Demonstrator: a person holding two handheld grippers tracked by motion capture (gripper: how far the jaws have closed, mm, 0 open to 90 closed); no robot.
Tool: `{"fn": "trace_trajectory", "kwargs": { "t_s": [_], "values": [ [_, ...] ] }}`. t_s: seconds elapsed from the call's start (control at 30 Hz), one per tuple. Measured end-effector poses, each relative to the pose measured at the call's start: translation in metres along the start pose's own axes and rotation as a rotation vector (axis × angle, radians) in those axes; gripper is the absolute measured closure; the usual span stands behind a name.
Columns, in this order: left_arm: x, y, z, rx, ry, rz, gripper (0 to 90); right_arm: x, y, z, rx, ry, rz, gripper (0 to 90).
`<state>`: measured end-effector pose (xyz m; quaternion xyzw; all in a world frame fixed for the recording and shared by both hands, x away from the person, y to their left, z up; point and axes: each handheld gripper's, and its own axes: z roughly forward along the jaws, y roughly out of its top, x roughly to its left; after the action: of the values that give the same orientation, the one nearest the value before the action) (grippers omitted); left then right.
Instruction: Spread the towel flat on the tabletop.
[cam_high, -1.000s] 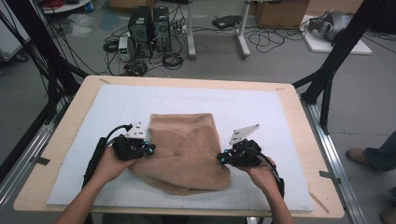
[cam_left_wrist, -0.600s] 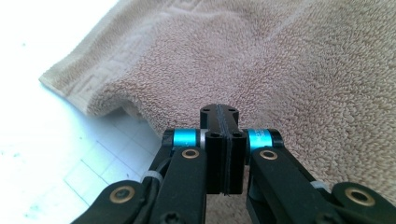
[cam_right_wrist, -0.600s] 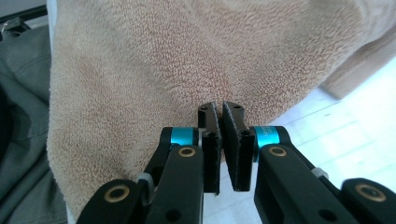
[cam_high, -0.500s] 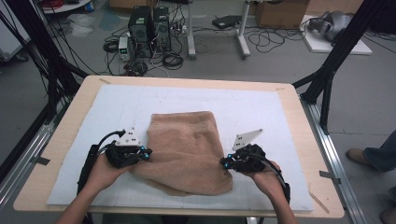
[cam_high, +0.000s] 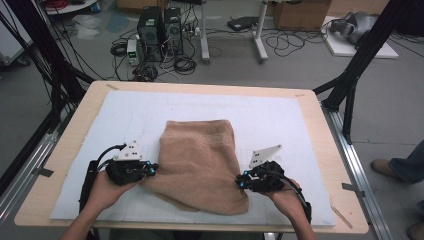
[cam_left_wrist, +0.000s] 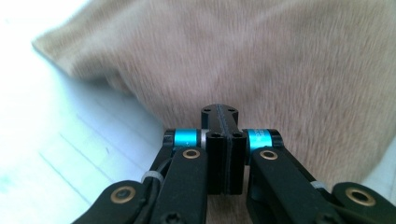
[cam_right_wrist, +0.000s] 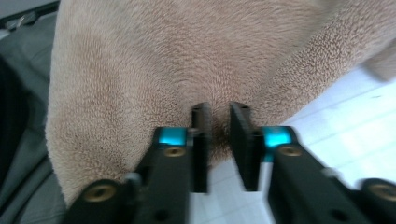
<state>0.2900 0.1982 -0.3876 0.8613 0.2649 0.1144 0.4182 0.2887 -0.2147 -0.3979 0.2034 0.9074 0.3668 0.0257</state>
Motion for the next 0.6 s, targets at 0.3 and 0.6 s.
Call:
{"fn": "trace_trajectory", "kwargs": {
  "t_s": [0.3,0.6],
  "values": [
    [0.009,0.022,0.03,0.019,-0.007,0.015,63.8,-0.018,0.013,-0.003,-0.082,-0.032,0.038,63.4],
    [0.011,0.015,0.072,0.197,-0.03,0.039,71.7,-0.022,0.007,0.049,0.005,0.017,0.059,64.3]
  ]
}}
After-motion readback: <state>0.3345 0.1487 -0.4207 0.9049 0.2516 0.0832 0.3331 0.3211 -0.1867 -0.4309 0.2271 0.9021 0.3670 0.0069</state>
